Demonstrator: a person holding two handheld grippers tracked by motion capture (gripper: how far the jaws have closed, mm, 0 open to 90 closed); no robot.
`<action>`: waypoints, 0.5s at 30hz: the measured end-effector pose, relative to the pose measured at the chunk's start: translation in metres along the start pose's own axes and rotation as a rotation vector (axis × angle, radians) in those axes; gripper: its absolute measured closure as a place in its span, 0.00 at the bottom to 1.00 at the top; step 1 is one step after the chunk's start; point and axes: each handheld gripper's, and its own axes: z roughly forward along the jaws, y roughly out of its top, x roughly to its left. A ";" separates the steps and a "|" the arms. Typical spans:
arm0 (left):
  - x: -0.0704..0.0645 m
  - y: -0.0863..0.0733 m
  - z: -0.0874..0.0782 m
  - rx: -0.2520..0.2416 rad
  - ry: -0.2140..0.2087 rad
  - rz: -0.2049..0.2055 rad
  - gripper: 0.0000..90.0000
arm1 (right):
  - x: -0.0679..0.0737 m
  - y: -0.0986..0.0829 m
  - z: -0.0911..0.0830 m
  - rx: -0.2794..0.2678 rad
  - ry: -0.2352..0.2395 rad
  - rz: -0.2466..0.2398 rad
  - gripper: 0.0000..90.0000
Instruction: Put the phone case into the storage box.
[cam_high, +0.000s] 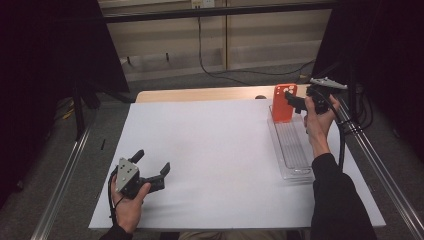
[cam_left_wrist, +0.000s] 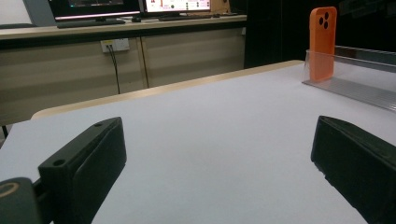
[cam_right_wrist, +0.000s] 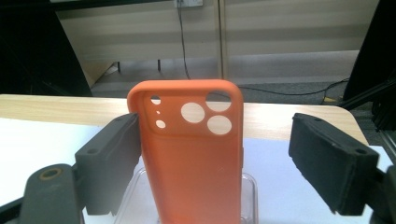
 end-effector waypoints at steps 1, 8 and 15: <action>0.000 0.000 0.000 -0.002 -0.002 0.000 0.04 | 0.000 -0.001 -0.001 -0.005 0.002 -0.001 0.19; 0.001 0.000 -0.003 -0.010 -0.006 -0.005 0.04 | 0.003 -0.007 -0.005 -0.035 -0.014 -0.040 0.14; 0.001 0.000 -0.003 -0.017 -0.005 0.003 0.04 | 0.008 -0.009 -0.011 -0.076 0.005 -0.072 0.09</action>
